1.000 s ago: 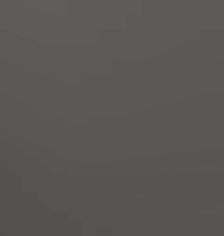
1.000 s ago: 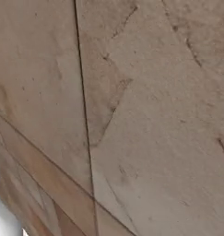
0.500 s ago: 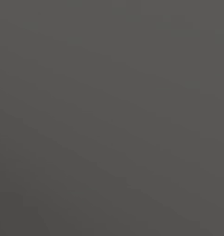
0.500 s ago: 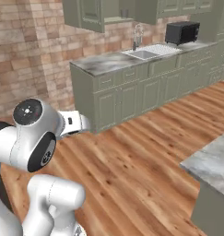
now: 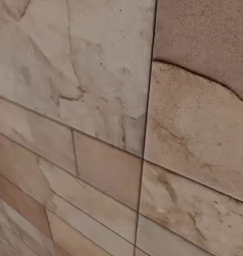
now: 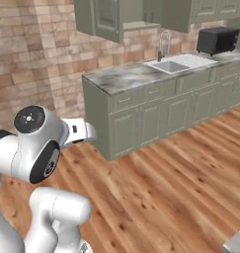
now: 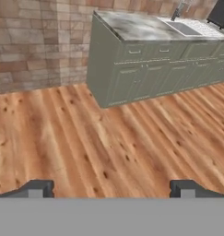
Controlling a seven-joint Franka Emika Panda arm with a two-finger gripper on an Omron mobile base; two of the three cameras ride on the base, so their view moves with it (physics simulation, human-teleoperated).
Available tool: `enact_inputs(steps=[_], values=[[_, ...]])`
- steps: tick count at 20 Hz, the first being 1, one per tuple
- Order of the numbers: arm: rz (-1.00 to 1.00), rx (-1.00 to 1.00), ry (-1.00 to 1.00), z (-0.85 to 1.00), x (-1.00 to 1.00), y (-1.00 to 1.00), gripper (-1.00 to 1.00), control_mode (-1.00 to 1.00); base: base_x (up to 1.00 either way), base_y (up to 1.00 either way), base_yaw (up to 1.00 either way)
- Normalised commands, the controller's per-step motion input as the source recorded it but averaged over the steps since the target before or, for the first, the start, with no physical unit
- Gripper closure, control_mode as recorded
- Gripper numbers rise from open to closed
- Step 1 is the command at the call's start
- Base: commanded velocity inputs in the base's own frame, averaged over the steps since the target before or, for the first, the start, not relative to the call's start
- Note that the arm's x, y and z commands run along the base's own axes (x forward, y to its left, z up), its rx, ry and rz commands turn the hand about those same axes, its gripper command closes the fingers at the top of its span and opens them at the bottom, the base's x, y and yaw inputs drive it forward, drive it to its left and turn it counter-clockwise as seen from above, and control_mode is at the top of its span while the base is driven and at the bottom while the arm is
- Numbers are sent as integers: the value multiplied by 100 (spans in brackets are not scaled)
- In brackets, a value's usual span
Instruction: There is a bowl on the dining counter. Grab a lemon wedge from the fridge and place it in the bowl. Then get the liquor bottle and glass cup from the cabinet and place them next to the bowl.
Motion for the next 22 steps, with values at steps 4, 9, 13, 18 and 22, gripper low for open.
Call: enact_inputs(steps=[4,9,13,18,22], values=[[0,0,0,0,0,0,-100,100,98,0,0],[0,0,0,0,0,0,-100,100,97,0,0],[0,0,0,0,0,0,-100,100,100,0,0],[0,0,0,0,0,0,-100,100,100,-10,8],[0,0,0,0,0,0,-100,100,95,-33,16]])
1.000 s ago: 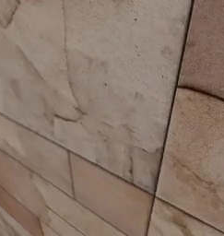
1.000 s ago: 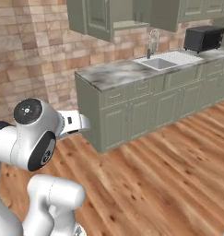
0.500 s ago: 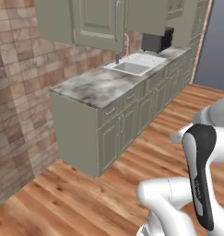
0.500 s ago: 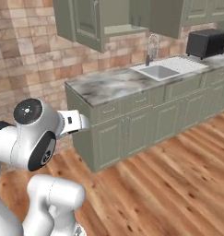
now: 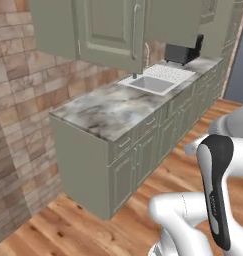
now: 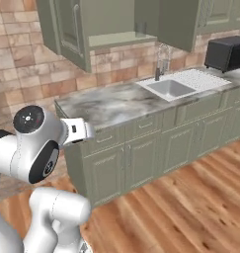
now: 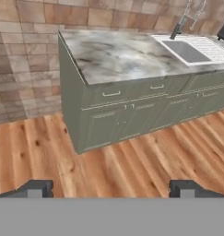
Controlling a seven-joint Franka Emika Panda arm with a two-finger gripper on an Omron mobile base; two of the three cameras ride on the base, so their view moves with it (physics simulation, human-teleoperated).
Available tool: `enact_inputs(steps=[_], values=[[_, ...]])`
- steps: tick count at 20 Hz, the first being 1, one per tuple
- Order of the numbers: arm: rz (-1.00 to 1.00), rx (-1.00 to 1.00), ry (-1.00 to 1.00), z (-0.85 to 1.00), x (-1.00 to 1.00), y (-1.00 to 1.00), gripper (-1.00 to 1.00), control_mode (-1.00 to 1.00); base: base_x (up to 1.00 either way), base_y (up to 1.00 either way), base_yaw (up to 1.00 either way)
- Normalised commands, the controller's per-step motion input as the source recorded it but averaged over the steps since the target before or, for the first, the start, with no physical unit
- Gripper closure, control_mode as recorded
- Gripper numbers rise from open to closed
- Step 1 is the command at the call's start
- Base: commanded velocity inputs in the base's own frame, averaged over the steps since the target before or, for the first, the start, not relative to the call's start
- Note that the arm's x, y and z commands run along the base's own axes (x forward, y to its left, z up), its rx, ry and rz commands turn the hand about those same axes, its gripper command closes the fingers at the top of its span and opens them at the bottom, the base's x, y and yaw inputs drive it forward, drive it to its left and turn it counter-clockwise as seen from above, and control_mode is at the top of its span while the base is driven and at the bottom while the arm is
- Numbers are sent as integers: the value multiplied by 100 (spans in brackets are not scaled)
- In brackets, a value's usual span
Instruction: There is a bowl on the dining counter. Grab a lemon wedge from the fridge and place it in the bowl. Then get the liquor bottle and glass cup from the cabinet and place them next to the bowl.
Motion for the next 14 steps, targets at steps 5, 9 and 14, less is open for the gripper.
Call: enact_inputs(steps=[5,9,14], values=[[0,0,0,0,0,0,-100,100,84,-49,18],[0,0,0,0,0,0,-100,100,79,-46,18],[0,0,0,0,0,0,-100,100,81,-29,22]])
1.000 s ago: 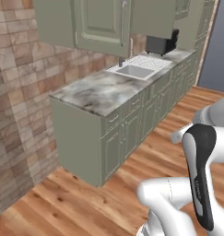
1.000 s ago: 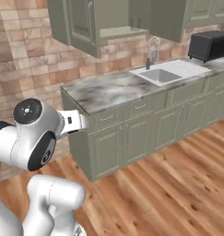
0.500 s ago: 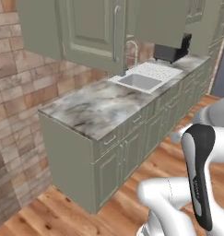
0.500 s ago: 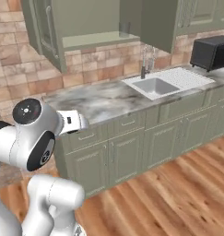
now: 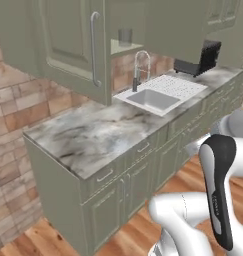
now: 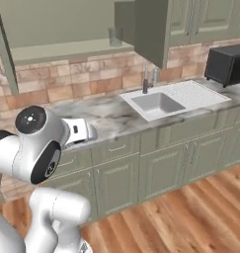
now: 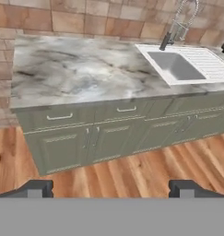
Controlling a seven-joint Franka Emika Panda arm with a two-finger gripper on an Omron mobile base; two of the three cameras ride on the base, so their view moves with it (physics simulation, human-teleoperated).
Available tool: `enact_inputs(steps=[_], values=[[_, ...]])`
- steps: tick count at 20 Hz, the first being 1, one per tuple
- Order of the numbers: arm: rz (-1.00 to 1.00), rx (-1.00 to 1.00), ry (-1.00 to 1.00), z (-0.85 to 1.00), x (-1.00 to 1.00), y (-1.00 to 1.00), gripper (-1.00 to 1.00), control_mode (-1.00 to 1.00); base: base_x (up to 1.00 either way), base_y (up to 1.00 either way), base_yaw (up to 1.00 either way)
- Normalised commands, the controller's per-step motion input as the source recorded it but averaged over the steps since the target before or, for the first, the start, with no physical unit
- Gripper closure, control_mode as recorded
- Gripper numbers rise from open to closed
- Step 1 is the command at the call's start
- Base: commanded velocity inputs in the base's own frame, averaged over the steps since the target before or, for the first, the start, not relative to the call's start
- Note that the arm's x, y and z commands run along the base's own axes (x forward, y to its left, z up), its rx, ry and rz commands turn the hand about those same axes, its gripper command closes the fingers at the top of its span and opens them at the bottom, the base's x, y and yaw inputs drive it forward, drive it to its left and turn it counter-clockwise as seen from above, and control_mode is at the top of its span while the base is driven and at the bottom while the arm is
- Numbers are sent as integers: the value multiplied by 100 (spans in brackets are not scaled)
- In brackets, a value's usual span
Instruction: There is a bowl on the dining counter. Grab a lemon wedge from the fridge and place it in the bowl. Then get the liquor bottle and glass cup from the cabinet and place them next to the bowl.
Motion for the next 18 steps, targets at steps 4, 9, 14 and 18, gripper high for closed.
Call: enact_inputs(steps=[4,9,14,18], values=[[0,0,0,0,0,0,-100,100,67,-23,37],[0,0,0,0,0,0,-100,100,46,-36,41],[0,0,0,0,0,0,-100,100,46,-29,41],[0,0,0,0,0,0,-100,100,54,-15,42]])
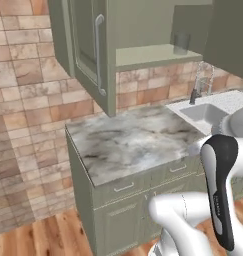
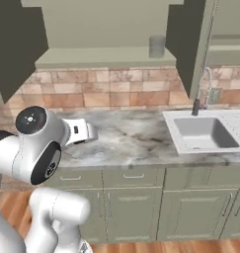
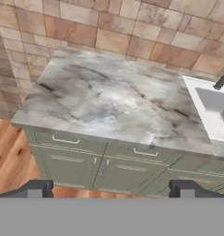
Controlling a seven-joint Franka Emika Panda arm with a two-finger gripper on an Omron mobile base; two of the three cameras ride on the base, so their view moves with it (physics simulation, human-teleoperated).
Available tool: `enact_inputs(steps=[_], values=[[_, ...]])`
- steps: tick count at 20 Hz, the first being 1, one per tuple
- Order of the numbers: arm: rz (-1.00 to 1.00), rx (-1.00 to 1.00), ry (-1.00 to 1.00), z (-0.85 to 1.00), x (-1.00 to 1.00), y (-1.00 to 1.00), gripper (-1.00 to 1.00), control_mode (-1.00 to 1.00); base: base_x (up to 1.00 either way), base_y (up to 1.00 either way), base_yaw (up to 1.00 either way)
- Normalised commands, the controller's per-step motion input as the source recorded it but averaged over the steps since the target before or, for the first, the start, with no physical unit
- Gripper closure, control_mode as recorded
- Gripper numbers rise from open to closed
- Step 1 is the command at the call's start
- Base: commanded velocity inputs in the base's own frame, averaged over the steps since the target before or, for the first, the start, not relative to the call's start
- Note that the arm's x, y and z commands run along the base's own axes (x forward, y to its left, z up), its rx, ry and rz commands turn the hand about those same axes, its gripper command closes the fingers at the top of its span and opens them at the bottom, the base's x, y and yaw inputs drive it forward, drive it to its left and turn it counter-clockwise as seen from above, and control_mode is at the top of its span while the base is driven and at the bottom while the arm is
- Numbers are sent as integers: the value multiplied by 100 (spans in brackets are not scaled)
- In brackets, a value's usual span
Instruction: There is a bowl on the dining counter. Grab a lemon wedge from the fridge and place it in the bowl. Then get the liquor bottle and glass cup from the cabinet and place them next to the bowl.
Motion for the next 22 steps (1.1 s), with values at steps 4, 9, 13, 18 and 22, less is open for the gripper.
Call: enact_inputs(steps=[4,9,13,18,22], values=[[0,0,0,0,0,0,-100,100,38,-24,41],[0,0,0,0,0,0,-100,100,20,-44,33],[0,0,0,0,0,0,-100,100,34,-40,24],[0,0,0,0,0,0,-100,100,55,-29,13],[0,0,0,0,0,0,-100,100,63,-13,0]])
